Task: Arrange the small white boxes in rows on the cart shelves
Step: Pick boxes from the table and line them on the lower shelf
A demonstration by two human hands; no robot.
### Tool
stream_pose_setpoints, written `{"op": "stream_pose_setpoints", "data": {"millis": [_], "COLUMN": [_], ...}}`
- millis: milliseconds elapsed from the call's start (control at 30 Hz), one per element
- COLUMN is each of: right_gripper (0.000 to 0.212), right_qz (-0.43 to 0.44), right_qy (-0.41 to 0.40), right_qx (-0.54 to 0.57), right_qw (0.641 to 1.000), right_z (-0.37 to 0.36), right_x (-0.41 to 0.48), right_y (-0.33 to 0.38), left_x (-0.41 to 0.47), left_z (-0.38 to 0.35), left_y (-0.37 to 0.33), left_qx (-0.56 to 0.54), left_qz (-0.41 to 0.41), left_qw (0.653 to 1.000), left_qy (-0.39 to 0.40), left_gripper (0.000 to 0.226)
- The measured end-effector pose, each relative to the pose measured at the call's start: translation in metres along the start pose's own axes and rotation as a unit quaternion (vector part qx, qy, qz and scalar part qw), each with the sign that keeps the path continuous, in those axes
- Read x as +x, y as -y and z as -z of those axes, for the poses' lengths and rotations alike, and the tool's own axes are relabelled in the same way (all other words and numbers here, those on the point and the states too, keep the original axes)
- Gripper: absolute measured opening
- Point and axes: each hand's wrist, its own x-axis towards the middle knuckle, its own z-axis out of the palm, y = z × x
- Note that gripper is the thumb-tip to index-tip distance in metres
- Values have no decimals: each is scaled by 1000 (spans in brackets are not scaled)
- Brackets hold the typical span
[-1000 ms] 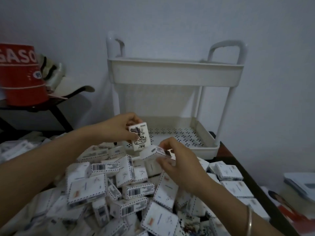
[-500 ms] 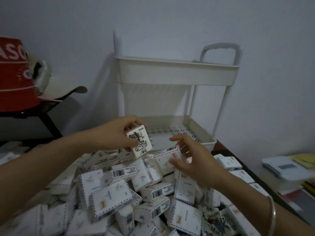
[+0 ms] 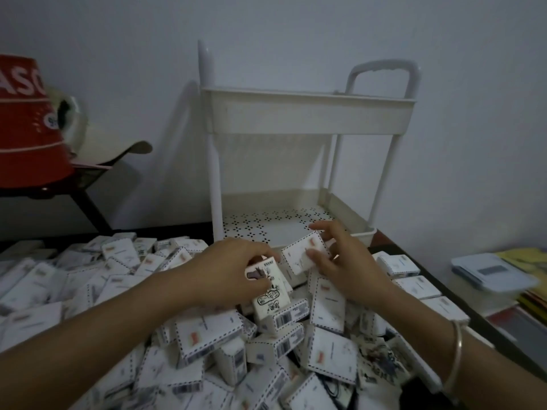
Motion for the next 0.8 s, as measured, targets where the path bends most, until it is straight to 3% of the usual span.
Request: {"op": "stream_pose_setpoints", "data": {"millis": [133, 200, 400, 567, 700, 800], "right_gripper": [39, 36, 34, 37, 46, 48], "right_qz": [89, 94, 82, 109, 80, 57], "right_qy": [-58, -69, -99, -74, -58, -40], "right_qx": [-141, -189, -154, -125, -67, -5], "right_qw": [984, 975, 980, 983, 993, 998], "right_z": [-18, -25, -29, -26, -21, -14], "right_x": [-15, -19, -19, -14, 0, 15], "right_y": [1, 4, 5, 0, -1, -2], "left_x": [5, 8, 13, 20, 26, 32], "left_z": [-2, -3, 3, 18, 39, 43], "left_y": [-5, -7, -5, -1, 7, 11], "left_qx": [31, 50, 25, -110, -213, -328], "left_qz": [-6, -3, 16, 70, 147, 189], "left_qw": [999, 999, 999, 990, 964, 916], "left_qy": [-7, -4, 28, 51, -68, -136], "left_gripper": [34, 37, 37, 23, 26, 33]}}
